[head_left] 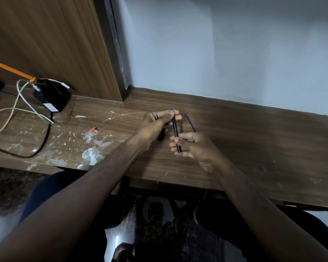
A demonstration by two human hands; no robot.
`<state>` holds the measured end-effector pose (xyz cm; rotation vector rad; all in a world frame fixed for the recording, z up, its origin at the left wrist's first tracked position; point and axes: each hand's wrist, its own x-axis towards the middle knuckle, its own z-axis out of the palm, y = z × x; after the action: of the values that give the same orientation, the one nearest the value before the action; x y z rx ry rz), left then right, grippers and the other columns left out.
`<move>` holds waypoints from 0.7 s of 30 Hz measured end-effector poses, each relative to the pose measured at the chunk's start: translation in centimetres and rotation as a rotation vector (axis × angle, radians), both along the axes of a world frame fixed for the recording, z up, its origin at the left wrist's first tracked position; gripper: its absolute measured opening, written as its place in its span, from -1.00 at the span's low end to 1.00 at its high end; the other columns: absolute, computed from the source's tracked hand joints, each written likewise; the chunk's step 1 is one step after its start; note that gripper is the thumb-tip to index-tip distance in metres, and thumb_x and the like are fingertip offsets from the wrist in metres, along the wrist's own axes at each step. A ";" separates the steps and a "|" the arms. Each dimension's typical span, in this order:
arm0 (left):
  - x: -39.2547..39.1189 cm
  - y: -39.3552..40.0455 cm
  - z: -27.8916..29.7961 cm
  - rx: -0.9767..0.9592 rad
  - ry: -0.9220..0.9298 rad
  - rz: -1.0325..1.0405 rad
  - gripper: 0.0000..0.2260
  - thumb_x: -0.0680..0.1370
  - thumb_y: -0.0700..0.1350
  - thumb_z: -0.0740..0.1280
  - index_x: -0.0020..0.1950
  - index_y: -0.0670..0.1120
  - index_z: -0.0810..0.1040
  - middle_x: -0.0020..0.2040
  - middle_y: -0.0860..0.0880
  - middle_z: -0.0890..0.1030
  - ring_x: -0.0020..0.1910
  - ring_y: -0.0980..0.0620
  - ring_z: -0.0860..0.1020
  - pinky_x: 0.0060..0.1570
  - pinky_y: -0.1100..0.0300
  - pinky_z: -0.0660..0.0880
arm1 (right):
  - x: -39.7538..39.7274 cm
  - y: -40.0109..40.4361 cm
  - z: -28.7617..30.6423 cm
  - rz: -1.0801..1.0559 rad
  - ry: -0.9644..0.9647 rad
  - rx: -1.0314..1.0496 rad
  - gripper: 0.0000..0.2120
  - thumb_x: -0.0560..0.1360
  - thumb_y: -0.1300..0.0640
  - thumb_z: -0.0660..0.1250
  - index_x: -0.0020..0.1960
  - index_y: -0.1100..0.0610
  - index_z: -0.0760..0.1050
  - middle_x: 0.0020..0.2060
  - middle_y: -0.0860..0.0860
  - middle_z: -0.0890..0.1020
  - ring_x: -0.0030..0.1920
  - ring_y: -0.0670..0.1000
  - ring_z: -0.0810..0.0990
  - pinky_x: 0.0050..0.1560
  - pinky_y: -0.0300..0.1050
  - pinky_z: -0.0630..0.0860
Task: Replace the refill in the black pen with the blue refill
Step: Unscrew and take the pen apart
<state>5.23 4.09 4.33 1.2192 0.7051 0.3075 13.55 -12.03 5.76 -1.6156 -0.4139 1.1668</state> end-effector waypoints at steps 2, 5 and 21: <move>0.1 -0.2 -0.1 0.027 0.006 0.045 -0.78 0.68 -0.18 0.37 0.26 -0.23 0.70 -0.14 0.07 0.79 -0.20 0.30 0.70 -0.17 0.47 0.54 | 0.0 0.0 0.2 -0.039 -0.089 -0.023 -0.78 0.57 0.24 0.51 0.17 0.33 0.68 -0.09 0.22 0.80 -0.13 0.10 0.81 -0.06 -0.08 0.76; 0.1 -0.9 -0.2 0.020 -0.007 0.093 -0.76 0.66 -0.23 0.39 0.28 -0.34 0.66 0.01 -0.08 0.76 -0.18 0.26 0.72 0.00 0.40 0.63 | -0.1 0.2 0.2 -0.090 -0.264 -0.083 -0.77 0.41 0.26 0.66 0.01 0.27 0.70 -0.21 0.18 0.80 -0.24 0.12 0.82 -0.22 -0.07 0.76; -0.1 -0.6 -0.4 0.013 0.011 0.027 -0.85 0.67 -0.09 0.41 0.14 -0.06 0.76 -0.06 0.07 0.81 -0.15 0.28 0.69 -0.19 0.48 0.52 | 0.0 0.7 0.2 -0.076 -0.303 -0.114 -0.68 0.50 -0.09 0.57 0.15 0.08 0.68 -0.02 -0.02 0.78 0.04 -0.03 0.76 0.14 0.05 0.70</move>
<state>5.10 3.53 3.92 1.2256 0.7305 0.3284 13.60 -11.28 5.96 -1.9001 -0.4809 0.9036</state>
